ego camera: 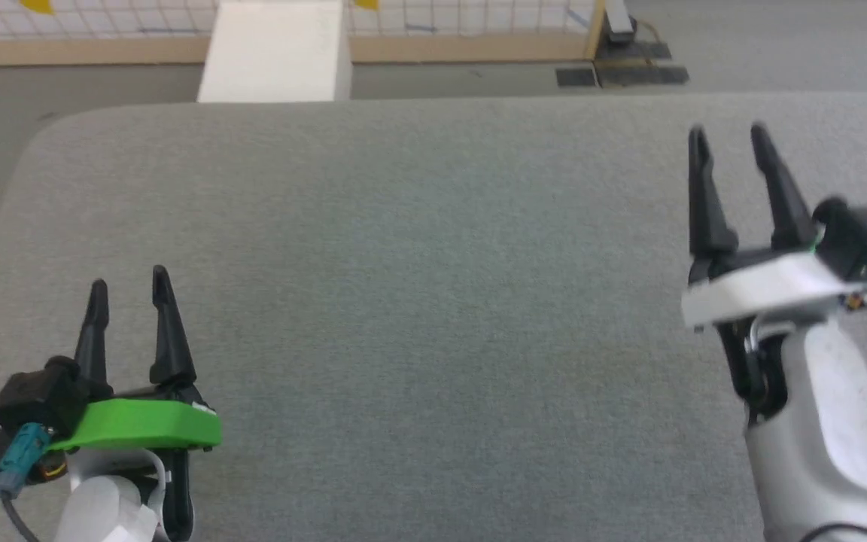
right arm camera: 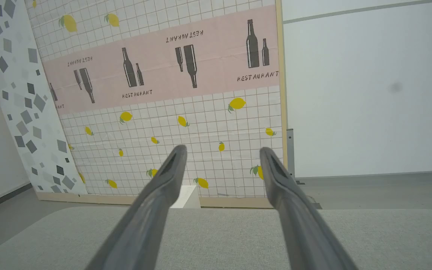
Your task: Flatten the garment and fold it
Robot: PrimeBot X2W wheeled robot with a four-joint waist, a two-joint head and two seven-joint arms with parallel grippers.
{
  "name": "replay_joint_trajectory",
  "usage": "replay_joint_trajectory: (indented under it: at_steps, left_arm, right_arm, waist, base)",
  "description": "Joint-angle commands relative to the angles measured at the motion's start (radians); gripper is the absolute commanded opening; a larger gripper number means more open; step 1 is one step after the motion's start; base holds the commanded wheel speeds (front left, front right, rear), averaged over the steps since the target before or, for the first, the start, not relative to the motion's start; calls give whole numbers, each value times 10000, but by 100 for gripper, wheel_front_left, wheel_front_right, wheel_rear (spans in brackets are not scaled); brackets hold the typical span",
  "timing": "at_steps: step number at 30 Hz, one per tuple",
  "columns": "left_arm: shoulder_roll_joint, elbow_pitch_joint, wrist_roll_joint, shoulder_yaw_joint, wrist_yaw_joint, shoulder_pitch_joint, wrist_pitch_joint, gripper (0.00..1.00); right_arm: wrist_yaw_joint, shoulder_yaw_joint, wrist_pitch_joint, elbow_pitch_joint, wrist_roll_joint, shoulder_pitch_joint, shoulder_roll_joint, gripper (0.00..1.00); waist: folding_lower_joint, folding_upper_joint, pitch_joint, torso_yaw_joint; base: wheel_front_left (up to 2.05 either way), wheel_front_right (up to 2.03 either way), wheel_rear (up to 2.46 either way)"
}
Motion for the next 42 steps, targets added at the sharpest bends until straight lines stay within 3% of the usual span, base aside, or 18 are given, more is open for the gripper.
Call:
replay_joint_trajectory:
  at_steps: [1, 11, 18, 30, 31, 42]
  left_arm:
    - [-31, 134, 20, -26, 31, -128, -65, 100]
    - [-121, 1131, 536, -550, 125, -39, -72, 100]
    - [-307, 1432, 1254, -1108, 189, 222, -76, 100]
    - [-560, 1361, 1200, -971, -223, 554, -77, 100]
    - [-547, 1374, 1159, -970, -243, 471, -23, 0]
    - [-559, 1274, 1288, -961, -219, 509, 128, 0]
  right_arm:
    - [-15, -14, -98, -65, 99, 345, 16, 100]
    - [-15, 75, -131, -1310, -279, 2646, 19, 100]
    - [-15, 158, -132, -1542, -491, 3819, 19, 100]
    - [-15, 168, -133, -1522, -320, 4001, 20, 100]
    - [0, 163, -67, -1492, -351, 3933, 8, 0]
    - [-1, 158, 82, -1580, -459, 3968, 8, 0]
  waist:
    - [1, 0, -419, 357]
    - [1, 0, -680, 341]
    - [1, 0, -608, 296]
    - [1, 0, -555, 304]
    - [1, 0, -549, 299]
    - [1, 0, -580, 317]
  base:
    - [0, 0, 0]
    - [0, 0, 0]
    - [0, 0, 0]
    - [0, 0, 0]
    - [0, 0, 0]
    - [0, 0, 0]
